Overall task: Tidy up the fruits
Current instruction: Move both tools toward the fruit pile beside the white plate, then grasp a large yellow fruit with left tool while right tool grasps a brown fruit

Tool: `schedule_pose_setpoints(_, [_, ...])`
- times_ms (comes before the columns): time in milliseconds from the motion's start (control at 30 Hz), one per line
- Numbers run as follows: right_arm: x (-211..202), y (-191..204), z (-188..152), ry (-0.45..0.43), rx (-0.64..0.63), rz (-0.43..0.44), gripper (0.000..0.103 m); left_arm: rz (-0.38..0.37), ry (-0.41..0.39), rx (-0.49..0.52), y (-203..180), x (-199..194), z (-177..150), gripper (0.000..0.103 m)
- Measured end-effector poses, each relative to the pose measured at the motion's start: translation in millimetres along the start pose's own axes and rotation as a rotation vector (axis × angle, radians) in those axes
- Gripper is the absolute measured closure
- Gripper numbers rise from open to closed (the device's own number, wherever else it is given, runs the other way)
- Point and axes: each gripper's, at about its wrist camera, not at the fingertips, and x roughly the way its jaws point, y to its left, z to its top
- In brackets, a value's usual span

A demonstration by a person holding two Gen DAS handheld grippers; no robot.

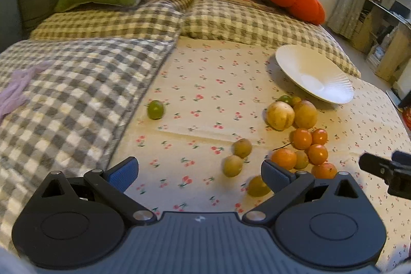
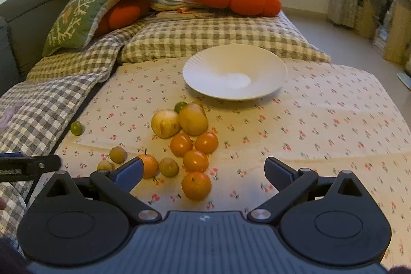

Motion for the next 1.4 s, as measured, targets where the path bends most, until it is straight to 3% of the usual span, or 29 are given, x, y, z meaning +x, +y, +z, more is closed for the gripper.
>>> schedule_pose_setpoints(133, [13.5,-6.7,16.0,0.024,-0.022,0.038,0.007,-0.028,0.027,0.05,-16.2,20.9,9.0,0.007])
schedule_pose_setpoints(267, [27.2,-9.0,28.3,0.025,-0.046,0.076,0.017,-0.05,0.043,0.093,-34.0,41.7,18.3,0.007])
schedule_pose_setpoints(467, [53.5,-9.9,42.4,0.054,-0.087,0.107,0.017,-0.085,0.037,0.18,-63.7,67.7,33.7,0.007])
schedule_pose_setpoints(633, [79.9,-16.3,53.8,0.086,-0.09,0.143,0.025,-0.124,0.04,0.234,-77.1,93.6,47.1,0.008])
schedule_pose_setpoints(867, [103.5,-36.8,54.9,0.133,0.021,0.21,0.035,-0.183,0.06,0.207,-77.2,115.7,51.1,0.017])
schedule_pose_setpoints(1033, [109.0,-32.3,59.9,0.152,-0.002,0.243,0.039,-0.21,0.075,0.213,-83.2,126.9,50.7,0.024])
schedule_pose_setpoints(1400, [127.7,-27.5,54.3,0.218,-0.021,0.251,0.062,-0.223,0.082,0.233,-87.0,135.5,49.2,0.043])
